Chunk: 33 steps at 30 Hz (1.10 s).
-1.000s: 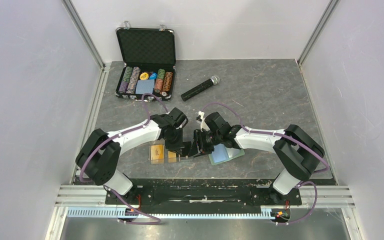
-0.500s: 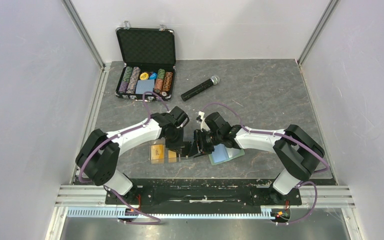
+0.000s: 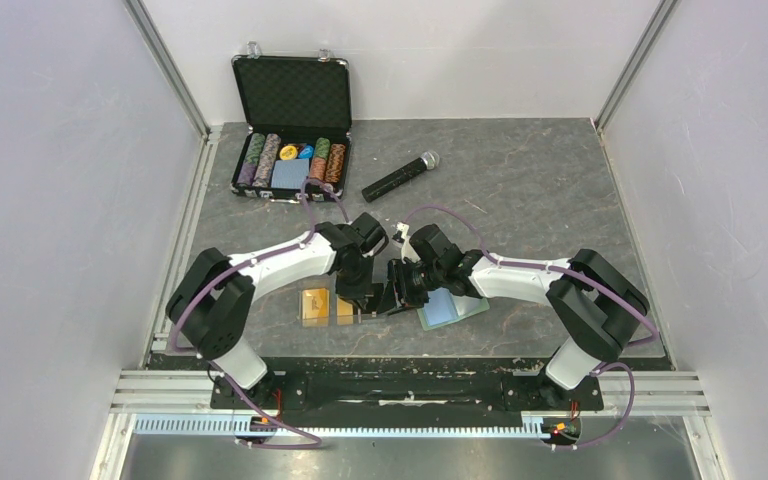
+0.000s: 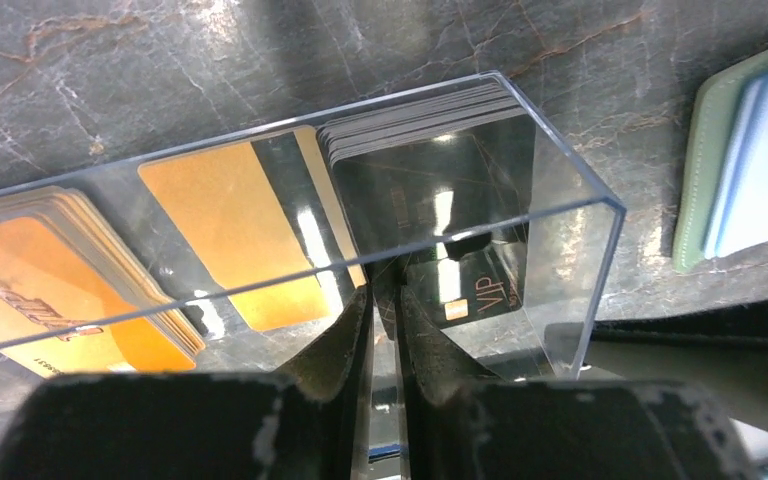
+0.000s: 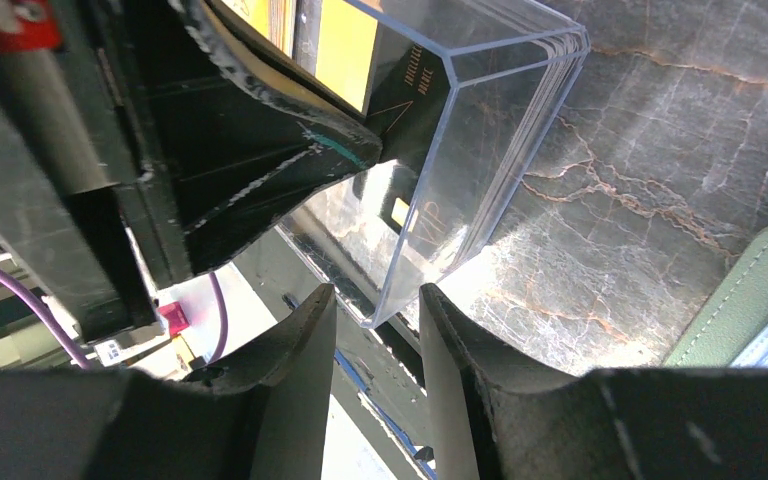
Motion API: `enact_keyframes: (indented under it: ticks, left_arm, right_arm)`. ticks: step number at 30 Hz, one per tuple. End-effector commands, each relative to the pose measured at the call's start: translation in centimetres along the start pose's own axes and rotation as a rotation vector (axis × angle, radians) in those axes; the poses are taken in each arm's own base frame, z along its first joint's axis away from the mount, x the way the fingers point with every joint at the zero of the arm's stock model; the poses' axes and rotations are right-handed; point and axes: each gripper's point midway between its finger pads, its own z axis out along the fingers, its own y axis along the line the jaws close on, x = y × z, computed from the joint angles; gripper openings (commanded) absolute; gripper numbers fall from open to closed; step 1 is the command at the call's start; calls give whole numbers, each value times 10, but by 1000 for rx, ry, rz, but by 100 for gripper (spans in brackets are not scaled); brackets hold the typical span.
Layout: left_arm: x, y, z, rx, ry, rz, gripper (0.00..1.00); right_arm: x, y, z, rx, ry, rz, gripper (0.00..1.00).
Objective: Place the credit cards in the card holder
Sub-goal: Pick up the credit card from the storage box.
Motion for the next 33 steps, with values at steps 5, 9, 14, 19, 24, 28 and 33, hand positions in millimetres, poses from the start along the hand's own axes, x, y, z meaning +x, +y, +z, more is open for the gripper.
enact_keyframes:
  ticks: [5,9,14,19,24,28,33]
  left_arm:
    - [-10,-36,-3,53,-20,107,16]
    - [-14,-45,-10,61,-43,116,11]
    - [-20,-51,-24,90,-87,102,7]
    - [-22,-57,-32,135,-119,87,4]
    - [-21,-66,-36,195,-129,67,2]
    - [-23,-71,-40,232,-151,45,3]
    - [-20,-72,-35,256,-139,26,12]
  right_arm:
    - [5,-3,2,3,16,-12,38]
    - [5,-3,2,4,18,-12,38]
    - [5,-3,3,4,20,-13,38]
    - [5,-3,3,5,22,-13,38]
    - [4,-2,3,3,19,-15,38]
    - [5,-3,2,5,19,-15,38]
    - [5,-3,2,7,19,-16,38]
